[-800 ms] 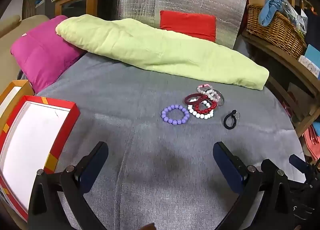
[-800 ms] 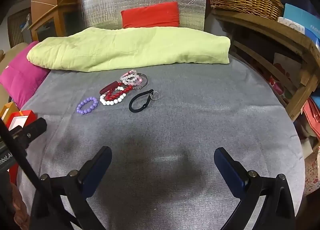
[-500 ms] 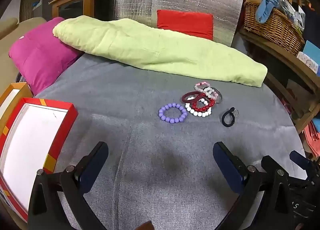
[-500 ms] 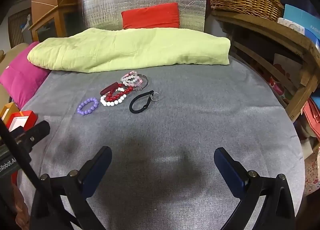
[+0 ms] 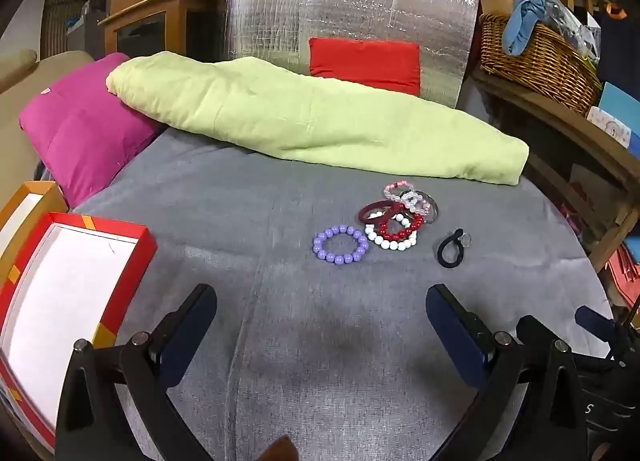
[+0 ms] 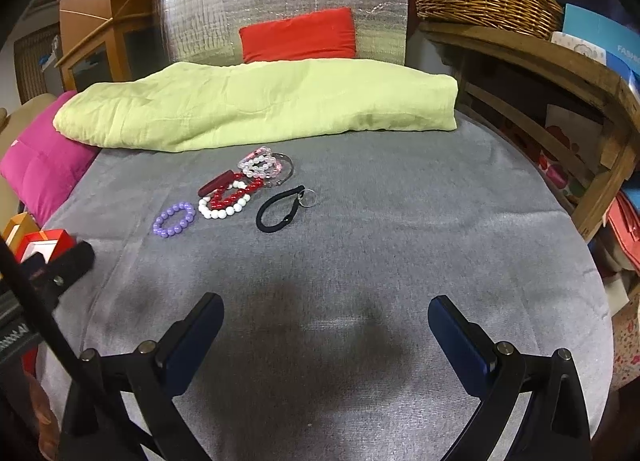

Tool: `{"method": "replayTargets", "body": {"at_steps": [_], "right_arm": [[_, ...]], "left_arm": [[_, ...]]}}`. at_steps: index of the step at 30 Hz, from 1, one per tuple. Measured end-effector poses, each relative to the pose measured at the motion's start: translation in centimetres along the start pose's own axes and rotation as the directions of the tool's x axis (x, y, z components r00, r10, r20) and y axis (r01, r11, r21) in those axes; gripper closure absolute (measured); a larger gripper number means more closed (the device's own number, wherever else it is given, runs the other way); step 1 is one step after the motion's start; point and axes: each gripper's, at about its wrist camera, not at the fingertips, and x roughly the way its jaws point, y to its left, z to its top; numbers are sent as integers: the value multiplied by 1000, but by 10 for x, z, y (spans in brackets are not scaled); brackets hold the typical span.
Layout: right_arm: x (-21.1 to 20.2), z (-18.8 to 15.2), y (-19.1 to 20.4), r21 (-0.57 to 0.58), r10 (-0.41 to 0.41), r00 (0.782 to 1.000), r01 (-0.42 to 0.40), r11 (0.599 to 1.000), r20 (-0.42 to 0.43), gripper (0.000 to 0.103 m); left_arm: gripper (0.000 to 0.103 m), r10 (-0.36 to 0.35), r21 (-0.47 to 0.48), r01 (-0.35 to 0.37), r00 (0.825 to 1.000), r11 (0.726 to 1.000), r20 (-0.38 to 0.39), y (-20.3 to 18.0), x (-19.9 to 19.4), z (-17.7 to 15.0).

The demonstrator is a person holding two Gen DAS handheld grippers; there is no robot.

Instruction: Organize jewelry

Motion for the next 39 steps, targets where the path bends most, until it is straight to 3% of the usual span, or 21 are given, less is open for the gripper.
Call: {"method": "replayTargets", "body": {"at_steps": [6,9,12,16,39], "right_arm": [[-1,1,1,-3,3,1000,-3,1000,9,0],[-1,0,0,-2,3,1000,-3,1000,4,0],[0,0,0,-7,-2,1000,2,1000,2,0],[1,0,1,-9,-3,1000,3,1000,2,0],[5,-2,1,-19,-16,1000,16,1000,-14,0]], "left_arm": [[0,-23,-4,23,1000,1000,-5,-1,0,2],[0,-37,-13,36,997,999,-66,-1,7,0],[0,-11,-13,10,997,1000,-74,1,9,1],[0,-29,-23,27,993,999,-114,2,15,0],[0,14,-22,-17,989,1000,-150,6,21,-5]]}}
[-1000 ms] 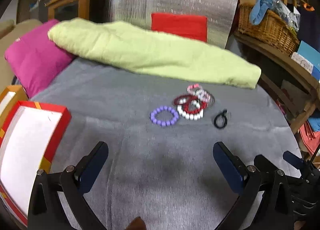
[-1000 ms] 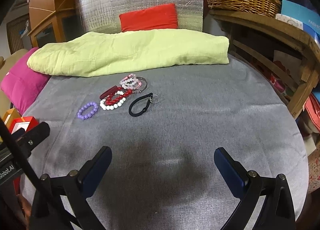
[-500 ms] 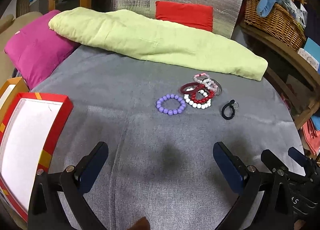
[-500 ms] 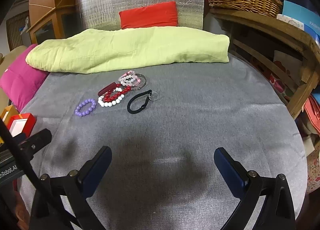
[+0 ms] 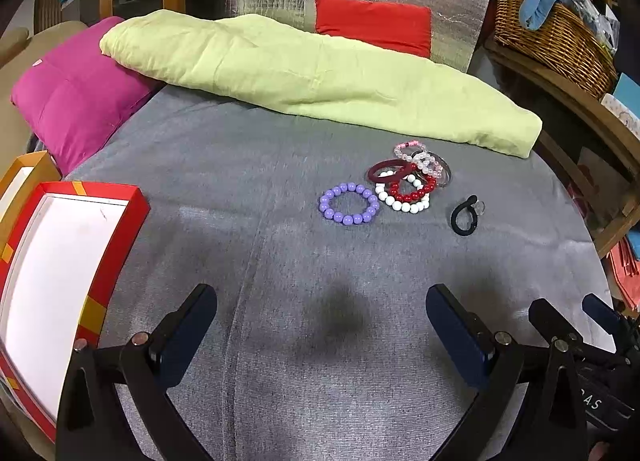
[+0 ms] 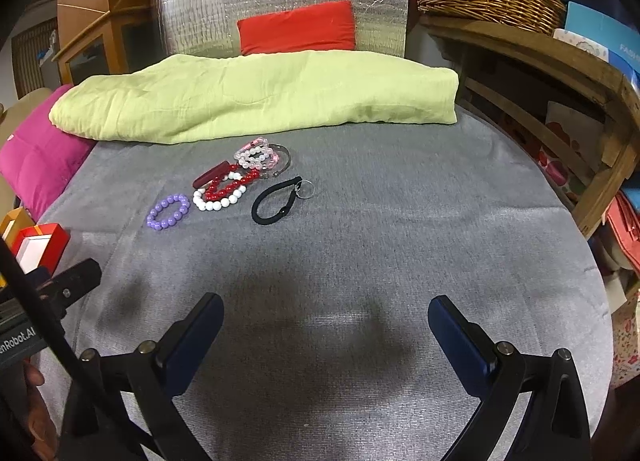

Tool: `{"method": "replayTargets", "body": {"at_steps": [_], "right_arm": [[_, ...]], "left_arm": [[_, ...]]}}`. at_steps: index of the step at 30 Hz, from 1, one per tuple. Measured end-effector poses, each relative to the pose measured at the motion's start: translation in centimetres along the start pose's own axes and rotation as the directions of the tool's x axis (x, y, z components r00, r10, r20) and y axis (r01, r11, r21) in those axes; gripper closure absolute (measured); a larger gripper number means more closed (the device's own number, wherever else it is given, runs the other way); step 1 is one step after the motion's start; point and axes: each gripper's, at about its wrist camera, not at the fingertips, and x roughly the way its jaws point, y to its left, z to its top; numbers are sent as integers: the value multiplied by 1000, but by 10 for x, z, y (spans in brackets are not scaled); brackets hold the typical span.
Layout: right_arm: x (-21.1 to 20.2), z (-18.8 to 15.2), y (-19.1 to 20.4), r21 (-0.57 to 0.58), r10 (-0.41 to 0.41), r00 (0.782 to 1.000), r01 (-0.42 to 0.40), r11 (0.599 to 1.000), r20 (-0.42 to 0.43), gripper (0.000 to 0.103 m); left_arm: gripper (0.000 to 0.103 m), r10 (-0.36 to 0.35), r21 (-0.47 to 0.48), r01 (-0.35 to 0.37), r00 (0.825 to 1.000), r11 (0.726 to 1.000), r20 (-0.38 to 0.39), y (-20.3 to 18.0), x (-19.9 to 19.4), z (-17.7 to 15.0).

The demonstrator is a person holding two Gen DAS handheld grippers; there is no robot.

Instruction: Organize jewelry

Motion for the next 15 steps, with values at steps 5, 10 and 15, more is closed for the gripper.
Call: {"method": "replayTargets", "body": {"at_steps": [5,10,15], "right_arm": [[1,0,0,0,-1,1000,1,1000,-2,0],[2,0,0,0,-1,1000,1,1000,-6,0],[2,0,0,-2,-1,1000,1,1000,-8,0]], "left_arm": [[0,5,-2,-5,1000,1000,1,1,0,0],[0,7,-2,-7,1000,1000,1,0,1,0],[0,11,0,-11,1000,1000,1,0,1,0]]}}
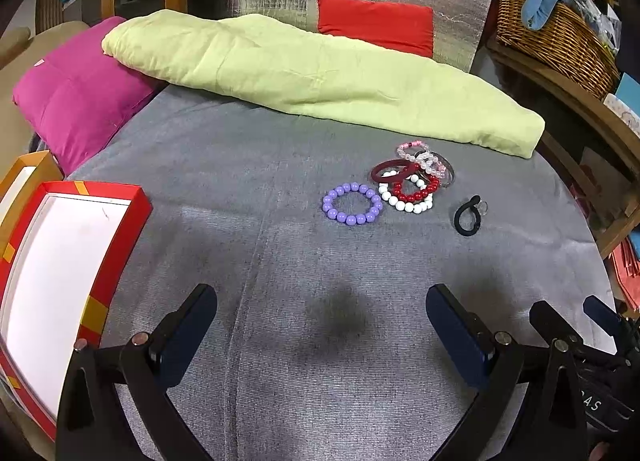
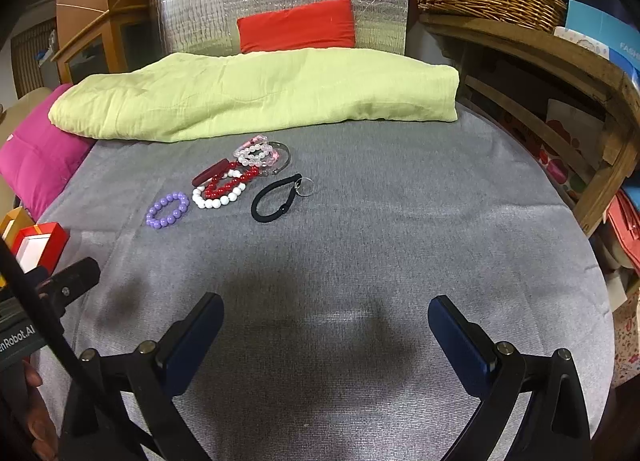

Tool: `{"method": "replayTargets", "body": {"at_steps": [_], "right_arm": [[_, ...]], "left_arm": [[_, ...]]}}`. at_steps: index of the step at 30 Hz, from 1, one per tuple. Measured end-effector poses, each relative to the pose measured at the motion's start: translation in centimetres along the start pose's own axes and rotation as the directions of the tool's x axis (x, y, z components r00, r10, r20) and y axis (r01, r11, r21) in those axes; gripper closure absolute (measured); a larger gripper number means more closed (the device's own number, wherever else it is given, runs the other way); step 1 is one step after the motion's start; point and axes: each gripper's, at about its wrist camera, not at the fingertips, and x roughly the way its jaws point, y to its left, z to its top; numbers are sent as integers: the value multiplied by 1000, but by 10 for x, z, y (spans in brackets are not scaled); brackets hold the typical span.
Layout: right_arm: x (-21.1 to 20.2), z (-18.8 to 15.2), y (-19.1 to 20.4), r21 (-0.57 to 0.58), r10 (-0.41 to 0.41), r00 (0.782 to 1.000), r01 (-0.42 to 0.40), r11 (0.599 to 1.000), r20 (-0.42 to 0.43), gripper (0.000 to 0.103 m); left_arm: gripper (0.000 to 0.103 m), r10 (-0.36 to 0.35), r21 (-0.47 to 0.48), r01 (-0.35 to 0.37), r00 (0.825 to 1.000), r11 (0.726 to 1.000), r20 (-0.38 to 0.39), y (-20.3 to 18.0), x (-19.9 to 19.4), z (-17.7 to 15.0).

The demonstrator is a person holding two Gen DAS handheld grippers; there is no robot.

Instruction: Organize jewelry

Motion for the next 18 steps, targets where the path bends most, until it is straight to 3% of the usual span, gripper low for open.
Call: {"method": "replayTargets", "body": {"at_steps": [18], "right_arm": [[4,-2,-4,46,37,999,-36,998,-14,0]], "left_arm": [[0,4,-2,-4,1000,1000,1,1,1,-1]]}}
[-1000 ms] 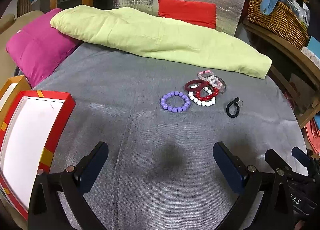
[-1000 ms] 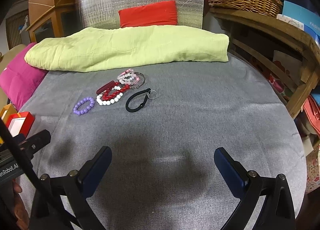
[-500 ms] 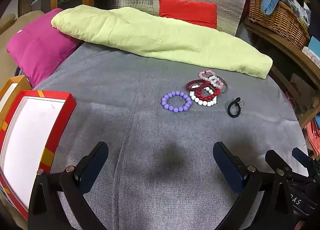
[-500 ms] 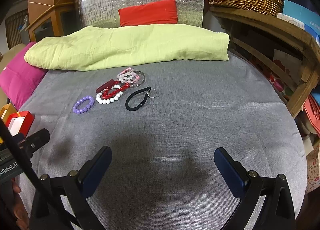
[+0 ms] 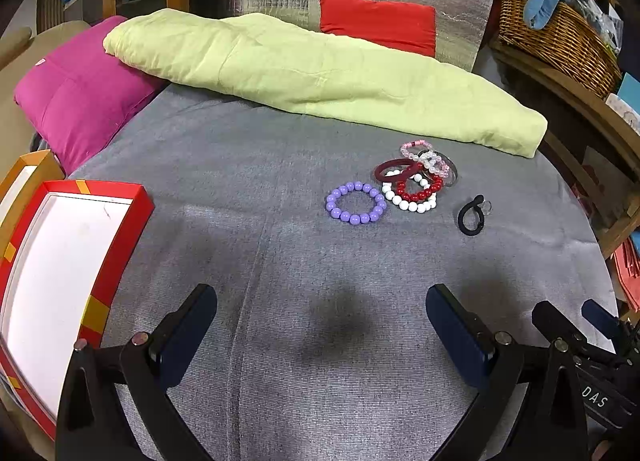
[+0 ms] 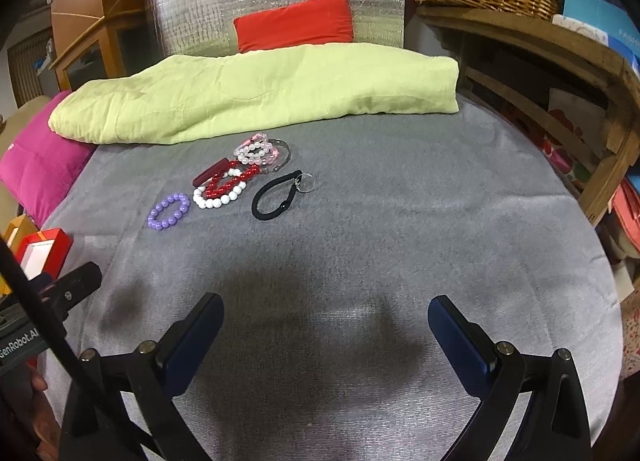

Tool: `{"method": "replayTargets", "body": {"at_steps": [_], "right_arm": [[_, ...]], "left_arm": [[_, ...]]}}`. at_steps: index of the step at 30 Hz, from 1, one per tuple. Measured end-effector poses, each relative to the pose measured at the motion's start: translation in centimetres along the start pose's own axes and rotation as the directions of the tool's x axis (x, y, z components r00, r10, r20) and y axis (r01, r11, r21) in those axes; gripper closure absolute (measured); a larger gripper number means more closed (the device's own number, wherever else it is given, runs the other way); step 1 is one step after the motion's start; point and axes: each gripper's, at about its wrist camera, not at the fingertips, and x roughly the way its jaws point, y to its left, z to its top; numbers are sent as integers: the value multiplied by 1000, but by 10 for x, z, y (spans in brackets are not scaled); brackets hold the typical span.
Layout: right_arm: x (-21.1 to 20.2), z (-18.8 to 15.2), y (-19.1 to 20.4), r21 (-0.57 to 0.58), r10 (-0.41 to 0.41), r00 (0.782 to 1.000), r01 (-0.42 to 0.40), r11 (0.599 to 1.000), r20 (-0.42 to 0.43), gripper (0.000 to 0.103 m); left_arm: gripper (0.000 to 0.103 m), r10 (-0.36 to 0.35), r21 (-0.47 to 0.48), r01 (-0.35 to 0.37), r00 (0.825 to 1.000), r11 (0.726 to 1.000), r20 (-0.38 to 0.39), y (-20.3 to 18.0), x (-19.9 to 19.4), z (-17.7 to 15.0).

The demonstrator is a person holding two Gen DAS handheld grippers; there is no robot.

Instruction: Organize jewelry

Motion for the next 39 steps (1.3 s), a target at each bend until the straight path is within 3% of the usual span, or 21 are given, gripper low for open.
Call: {"method": "replayTargets", "body": {"at_steps": [12,17,20,22,24,26,28,31,35,39], "right_arm": [[4,-1,-2,40,53,998,-53,998,-19,0],[5,-2,4,-18,6,1000,-6,1000,-28,0],[9,-2,-2,9,30,998,-29,1000,-52,0],[12,-1,-5,32,44,996,-42,999,-71,4],[18,3,-4,24,53,993,-51,998,-109,24],[26,9,-2,32,67,989,-63,998,-133,33],[36,22,-2,63,101,982,-93,994,-156,33],[53,53,6,92,121,978,-106,990,-168,34],[85,97,18,101,76,978,-57,993,-196,34],[127,112,20,141,50,953,-8,990,-298,59]], "left_arm": [[0,5,3,-5,1000,1000,-2,0,1,0],[0,4,-17,-5,1000,1000,-18,10,8,-1],[0,0,-37,0,1000,999,-14,18,8,-1],[0,-3,-42,3,1000,999,-5,22,10,-2],[0,13,-41,-14,1000,999,-16,27,17,-4],[0,-4,-48,3,1000,999,-13,31,21,-5],[0,9,-53,-11,999,999,-33,34,28,-5],[0,-28,-79,25,999,997,-31,37,27,-2],[0,-33,-72,32,999,997,-8,37,25,2],[0,-56,-77,55,998,996,-6,35,26,5]]}}
